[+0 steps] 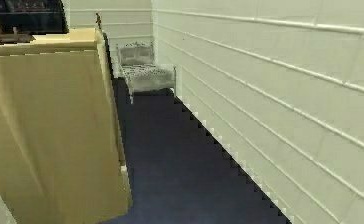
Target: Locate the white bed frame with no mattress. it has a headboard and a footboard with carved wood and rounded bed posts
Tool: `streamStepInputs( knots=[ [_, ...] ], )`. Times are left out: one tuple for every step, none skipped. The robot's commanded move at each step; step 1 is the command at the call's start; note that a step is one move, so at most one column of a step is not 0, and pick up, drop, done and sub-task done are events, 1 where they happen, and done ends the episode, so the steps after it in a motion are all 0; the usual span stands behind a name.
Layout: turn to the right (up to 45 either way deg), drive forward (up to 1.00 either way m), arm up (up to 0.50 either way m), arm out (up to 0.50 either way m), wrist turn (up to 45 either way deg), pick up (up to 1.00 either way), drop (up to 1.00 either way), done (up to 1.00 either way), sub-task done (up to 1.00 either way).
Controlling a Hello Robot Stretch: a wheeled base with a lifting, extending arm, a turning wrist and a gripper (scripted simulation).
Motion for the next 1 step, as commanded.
streamStepInputs(
  knots=[
    [0.0, 1.0, 0.0, 0.0, 0.0, 0.0, 0.0, 0.0, 0.0]
  ],
)
